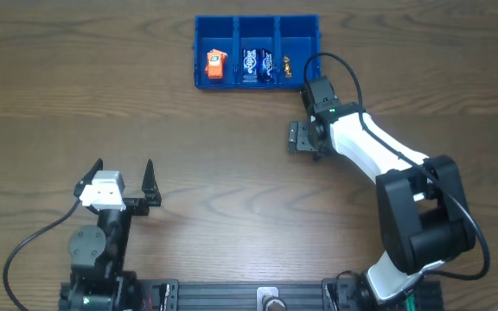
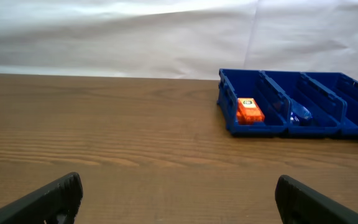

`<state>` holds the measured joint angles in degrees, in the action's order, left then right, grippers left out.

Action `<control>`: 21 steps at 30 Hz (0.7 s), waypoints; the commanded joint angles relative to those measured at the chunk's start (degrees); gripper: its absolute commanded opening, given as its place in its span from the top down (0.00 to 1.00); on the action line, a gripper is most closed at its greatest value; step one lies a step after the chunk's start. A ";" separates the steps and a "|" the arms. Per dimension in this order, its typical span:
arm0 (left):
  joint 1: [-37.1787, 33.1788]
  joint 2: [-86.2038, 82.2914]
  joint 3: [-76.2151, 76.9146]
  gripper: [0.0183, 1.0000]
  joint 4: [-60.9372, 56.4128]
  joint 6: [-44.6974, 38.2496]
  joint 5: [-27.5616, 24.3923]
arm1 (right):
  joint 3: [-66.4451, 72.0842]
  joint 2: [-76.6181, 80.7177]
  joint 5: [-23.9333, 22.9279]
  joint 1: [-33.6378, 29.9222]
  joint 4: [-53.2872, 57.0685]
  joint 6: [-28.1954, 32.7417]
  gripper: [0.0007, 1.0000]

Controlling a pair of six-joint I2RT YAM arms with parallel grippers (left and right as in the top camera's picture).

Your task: Sort Candies Into Trays

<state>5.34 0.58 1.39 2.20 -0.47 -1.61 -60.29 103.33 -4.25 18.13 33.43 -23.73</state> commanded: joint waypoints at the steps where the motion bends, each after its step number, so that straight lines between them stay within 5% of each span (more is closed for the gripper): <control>1: -0.17 -0.37 -1.11 0.00 2.27 -0.83 0.52 | 0.24 1.31 0.11 -0.26 -0.24 -0.52 0.16; 12: -0.17 -0.37 -1.11 0.00 2.27 -0.83 0.52 | 0.24 2.27 0.13 -0.26 -0.61 -0.55 0.42; 21: -0.17 -0.37 -1.11 0.00 2.27 -0.83 0.55 | 0.24 2.27 0.09 -0.26 -0.81 -1.60 0.74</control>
<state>5.34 0.58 1.39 2.20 -0.47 -1.61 -60.29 105.01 -4.01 18.13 32.71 -24.49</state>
